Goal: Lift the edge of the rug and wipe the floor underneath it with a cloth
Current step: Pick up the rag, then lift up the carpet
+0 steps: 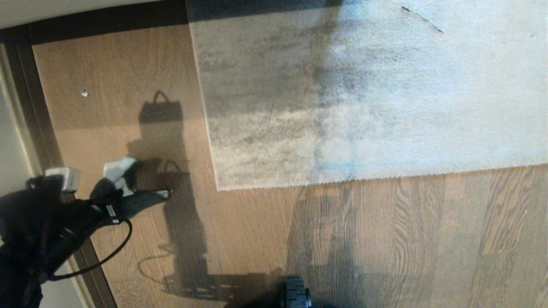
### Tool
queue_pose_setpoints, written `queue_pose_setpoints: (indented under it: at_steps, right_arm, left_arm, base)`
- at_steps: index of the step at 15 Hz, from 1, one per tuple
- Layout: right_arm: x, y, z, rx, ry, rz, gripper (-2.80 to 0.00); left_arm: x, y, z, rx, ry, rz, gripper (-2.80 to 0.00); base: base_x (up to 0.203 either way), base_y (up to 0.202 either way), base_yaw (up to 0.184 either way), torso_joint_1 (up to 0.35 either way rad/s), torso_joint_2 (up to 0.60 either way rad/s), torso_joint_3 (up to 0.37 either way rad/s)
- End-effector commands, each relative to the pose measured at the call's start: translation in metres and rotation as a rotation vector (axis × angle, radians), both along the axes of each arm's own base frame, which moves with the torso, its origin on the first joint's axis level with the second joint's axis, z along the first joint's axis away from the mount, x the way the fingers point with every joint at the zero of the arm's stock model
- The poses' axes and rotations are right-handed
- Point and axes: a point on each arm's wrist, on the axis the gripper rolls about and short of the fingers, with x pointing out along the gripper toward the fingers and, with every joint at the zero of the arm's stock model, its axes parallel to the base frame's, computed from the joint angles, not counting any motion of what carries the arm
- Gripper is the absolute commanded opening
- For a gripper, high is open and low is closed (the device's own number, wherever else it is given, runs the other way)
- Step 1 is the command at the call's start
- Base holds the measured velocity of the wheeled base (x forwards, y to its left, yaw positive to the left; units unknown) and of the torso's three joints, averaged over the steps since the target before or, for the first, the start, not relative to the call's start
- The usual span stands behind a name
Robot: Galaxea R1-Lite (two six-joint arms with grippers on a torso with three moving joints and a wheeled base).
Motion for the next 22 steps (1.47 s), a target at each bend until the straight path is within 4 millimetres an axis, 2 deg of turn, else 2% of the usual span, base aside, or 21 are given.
queue_pose_setpoints:
  at_steps: [1,7,12,17,22]
  right_arm:
    - [0.000,0.000,0.000,0.000,0.001,0.001,-2.80]
    - [0.000,0.000,0.000,0.000,0.001,0.001,-2.80]
    - [0.000,0.000,0.000,0.000,0.000,0.001,-2.80]
    - [0.000,0.000,0.000,0.000,0.000,0.001,-2.80]
    - [0.000,0.000,0.000,0.000,0.001,0.001,-2.80]
  left_arm:
    - [-0.023,-0.005,0.017,0.010,-0.053,-0.003,-2.80]
    - [-0.057,-0.016,0.047,0.036,-0.186,-0.023,-2.80]
    - [-0.101,-0.025,0.060,0.046,-0.245,-0.036,-2.80]
    - [-0.140,-0.035,0.067,0.044,-0.260,-0.072,-2.80]
    - [-0.188,-0.047,0.059,0.032,-0.252,-0.146,-2.80]
  base:
    - [0.000,0.000,0.000,0.000,0.00,0.000]
    - [0.000,0.000,0.000,0.000,0.00,0.000]
    - [0.000,0.000,0.000,0.000,0.00,0.000]
    - [0.000,0.000,0.000,0.000,0.00,0.000]
    - [0.000,0.000,0.000,0.000,0.00,0.000]
